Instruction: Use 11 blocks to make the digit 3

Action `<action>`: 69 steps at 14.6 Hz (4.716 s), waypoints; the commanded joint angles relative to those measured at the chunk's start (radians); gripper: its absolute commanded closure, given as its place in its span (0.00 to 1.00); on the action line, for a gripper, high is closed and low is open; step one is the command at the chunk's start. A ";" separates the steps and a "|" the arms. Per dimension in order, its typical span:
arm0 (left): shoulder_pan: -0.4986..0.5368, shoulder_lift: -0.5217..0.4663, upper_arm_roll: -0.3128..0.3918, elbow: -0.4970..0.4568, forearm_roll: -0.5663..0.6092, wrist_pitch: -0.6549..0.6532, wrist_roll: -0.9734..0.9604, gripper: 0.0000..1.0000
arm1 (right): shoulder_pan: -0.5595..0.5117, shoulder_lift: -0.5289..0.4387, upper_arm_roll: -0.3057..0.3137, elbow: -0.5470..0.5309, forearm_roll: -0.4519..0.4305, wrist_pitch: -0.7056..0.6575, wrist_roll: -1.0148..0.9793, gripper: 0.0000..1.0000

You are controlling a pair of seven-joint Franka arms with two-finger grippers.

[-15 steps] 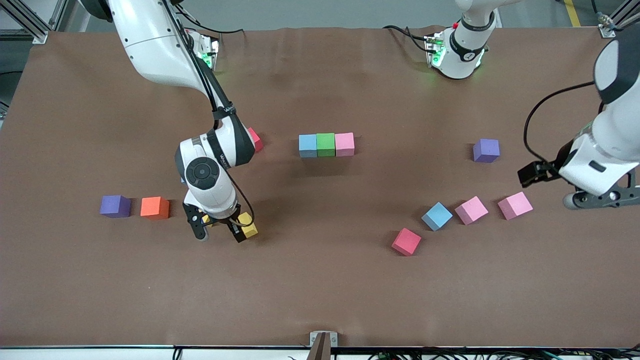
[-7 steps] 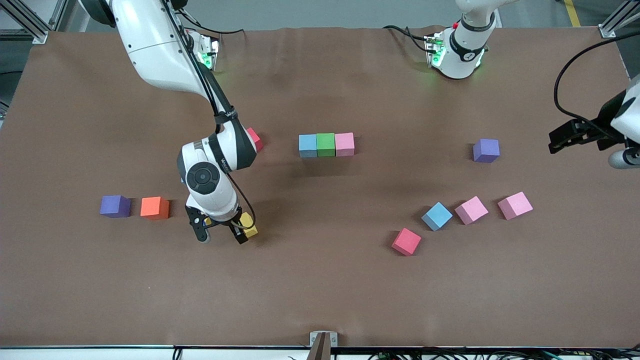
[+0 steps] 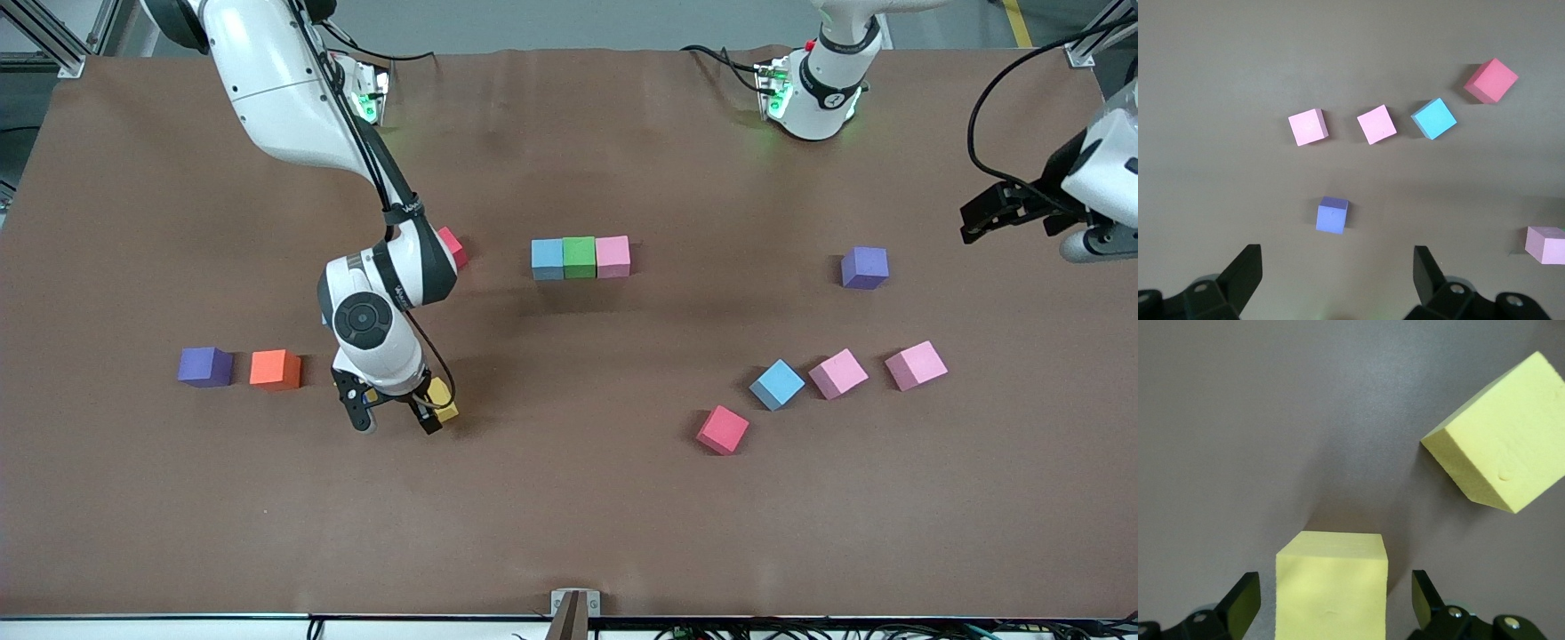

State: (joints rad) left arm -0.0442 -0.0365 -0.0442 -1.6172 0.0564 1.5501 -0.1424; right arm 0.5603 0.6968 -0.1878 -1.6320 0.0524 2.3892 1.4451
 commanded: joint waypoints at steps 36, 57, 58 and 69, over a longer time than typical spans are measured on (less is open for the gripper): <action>-0.108 -0.046 0.043 -0.053 -0.013 0.042 0.012 0.00 | -0.002 -0.005 0.054 0.018 0.029 0.034 -0.548 0.40; -0.103 -0.043 0.006 -0.087 -0.013 0.079 -0.006 0.00 | 0.185 -0.045 0.169 0.037 0.050 -0.137 -0.756 0.49; -0.100 -0.043 0.006 -0.093 -0.013 0.081 -0.005 0.00 | 0.185 -0.065 0.169 0.011 0.050 -0.127 -0.756 0.49; -0.102 -0.037 0.006 -0.107 -0.013 0.111 -0.008 0.00 | 0.202 -0.132 0.171 -0.163 0.043 0.073 -0.773 0.50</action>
State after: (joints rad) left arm -0.1523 -0.0624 -0.0343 -1.7089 0.0560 1.6500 -0.1456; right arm 0.7511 0.6221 -0.0167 -1.7100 0.0881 2.4166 0.6787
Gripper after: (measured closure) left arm 0.000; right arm 0.449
